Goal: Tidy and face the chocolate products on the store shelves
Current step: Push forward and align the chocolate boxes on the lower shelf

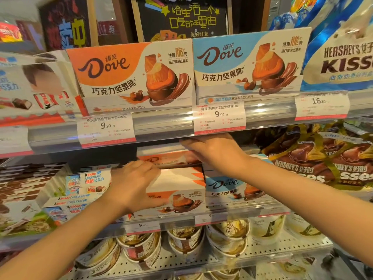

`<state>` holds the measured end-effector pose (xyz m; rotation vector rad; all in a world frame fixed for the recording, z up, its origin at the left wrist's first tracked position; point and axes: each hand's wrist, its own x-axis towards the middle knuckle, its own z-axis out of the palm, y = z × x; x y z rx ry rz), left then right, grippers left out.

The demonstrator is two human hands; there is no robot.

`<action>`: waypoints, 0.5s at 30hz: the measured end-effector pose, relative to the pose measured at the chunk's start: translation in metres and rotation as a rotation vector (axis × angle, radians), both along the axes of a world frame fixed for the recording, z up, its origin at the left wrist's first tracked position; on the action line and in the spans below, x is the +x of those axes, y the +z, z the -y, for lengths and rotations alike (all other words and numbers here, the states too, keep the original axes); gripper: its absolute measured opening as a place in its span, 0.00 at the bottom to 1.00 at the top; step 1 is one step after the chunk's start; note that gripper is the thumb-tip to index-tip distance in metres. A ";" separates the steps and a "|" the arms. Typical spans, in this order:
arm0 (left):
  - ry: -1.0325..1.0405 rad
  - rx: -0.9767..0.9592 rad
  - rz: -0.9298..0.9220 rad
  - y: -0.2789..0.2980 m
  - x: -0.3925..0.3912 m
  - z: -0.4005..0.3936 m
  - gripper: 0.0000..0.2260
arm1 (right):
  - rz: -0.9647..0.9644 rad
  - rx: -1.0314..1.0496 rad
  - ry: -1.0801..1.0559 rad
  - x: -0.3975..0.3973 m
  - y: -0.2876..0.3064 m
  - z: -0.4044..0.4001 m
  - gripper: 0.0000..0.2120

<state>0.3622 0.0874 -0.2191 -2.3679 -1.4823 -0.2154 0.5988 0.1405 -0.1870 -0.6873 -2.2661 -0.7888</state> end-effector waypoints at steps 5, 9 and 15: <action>-0.040 0.182 0.009 0.003 -0.005 0.008 0.30 | 0.051 -0.340 0.019 -0.024 0.007 -0.007 0.15; 0.057 0.218 0.067 0.003 -0.001 0.008 0.46 | 0.068 -0.532 0.024 -0.045 0.002 -0.015 0.17; 0.187 -0.100 0.078 0.009 -0.005 -0.001 0.47 | 0.041 -0.759 0.033 -0.054 0.002 -0.020 0.16</action>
